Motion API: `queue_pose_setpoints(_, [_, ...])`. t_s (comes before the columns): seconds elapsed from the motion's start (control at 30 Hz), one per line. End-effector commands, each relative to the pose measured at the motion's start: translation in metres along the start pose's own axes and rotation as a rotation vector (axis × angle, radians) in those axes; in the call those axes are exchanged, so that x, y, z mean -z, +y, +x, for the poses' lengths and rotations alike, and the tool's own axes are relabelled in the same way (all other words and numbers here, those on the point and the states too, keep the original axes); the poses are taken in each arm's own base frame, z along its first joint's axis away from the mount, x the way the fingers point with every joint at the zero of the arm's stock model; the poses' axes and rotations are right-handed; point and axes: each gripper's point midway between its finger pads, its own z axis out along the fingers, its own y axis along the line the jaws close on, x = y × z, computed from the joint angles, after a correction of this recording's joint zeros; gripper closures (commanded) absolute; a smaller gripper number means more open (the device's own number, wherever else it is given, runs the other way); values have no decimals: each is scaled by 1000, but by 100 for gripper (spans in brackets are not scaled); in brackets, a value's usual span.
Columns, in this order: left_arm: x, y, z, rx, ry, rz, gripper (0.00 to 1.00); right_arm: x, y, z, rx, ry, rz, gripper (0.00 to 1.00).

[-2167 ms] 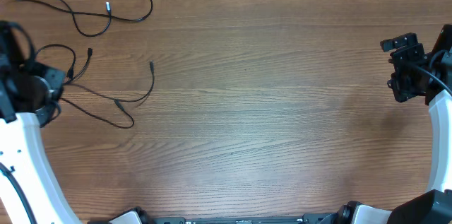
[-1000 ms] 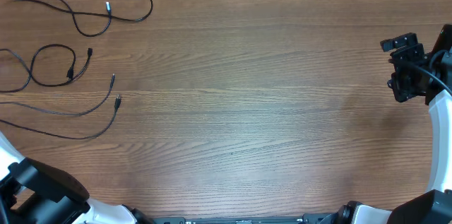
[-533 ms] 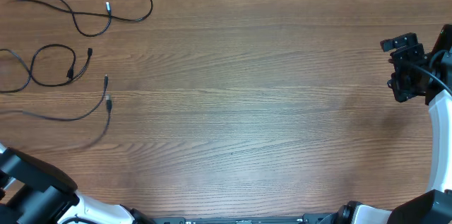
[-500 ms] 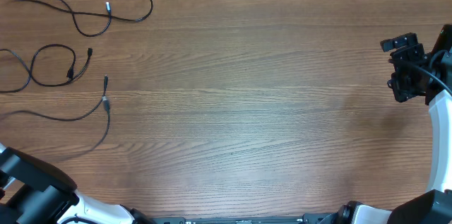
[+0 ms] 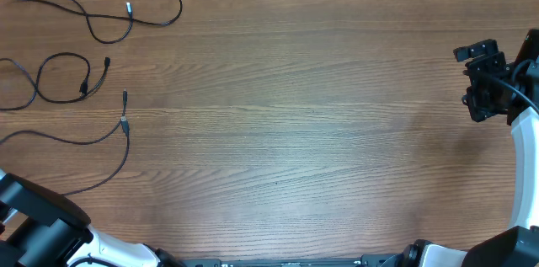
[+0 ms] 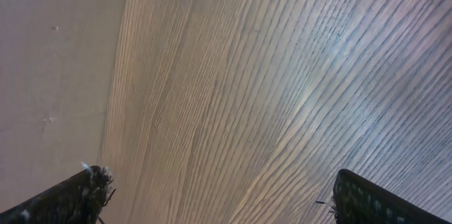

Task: Untangle cables
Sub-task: 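Lay the cable down at lower left and release the left gripper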

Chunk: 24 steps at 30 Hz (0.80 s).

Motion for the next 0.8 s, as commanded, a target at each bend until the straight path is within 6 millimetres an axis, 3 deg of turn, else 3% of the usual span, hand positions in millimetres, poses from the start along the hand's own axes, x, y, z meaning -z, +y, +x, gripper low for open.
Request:
queue_pose_setpoints(0.0, [-3, -39, 38, -57, 164, 175, 55, 3, 2, -4, 8, -19, -5, 0])
queue_pose_setpoints(0.1, [-8, -48, 62, -99, 217, 165, 55, 3, 2, -3, 8, -19, -5, 0])
queue_pose_setpoints(0.17, [-12, -53, 80, -125, 250, 158, 74, 3, 2, -3, 8, -18, -4, 0])
queue_pose_setpoints(0.23, [-21, -54, 99, -119, 281, 131, 80, 3, 2, -3, 8, -18, -4, 0])
queue_pose_setpoints(0.27, [-26, -52, 109, -98, 292, 105, 78, 3, 2, -3, 8, -18, -4, 0])
queue_pose_setpoints(0.33, [-35, -45, 125, -59, 311, 53, 48, 3, 2, -3, 8, -19, -5, 0])
queue_pose_setpoints(0.53, [-54, -26, 154, 1, 340, -38, 48, 3, 2, -3, 8, -18, -4, 0])
queue_pose_setpoints(0.77, [-71, -21, 171, -11, 340, -35, 45, 3, 2, -3, 8, -18, -4, 0])
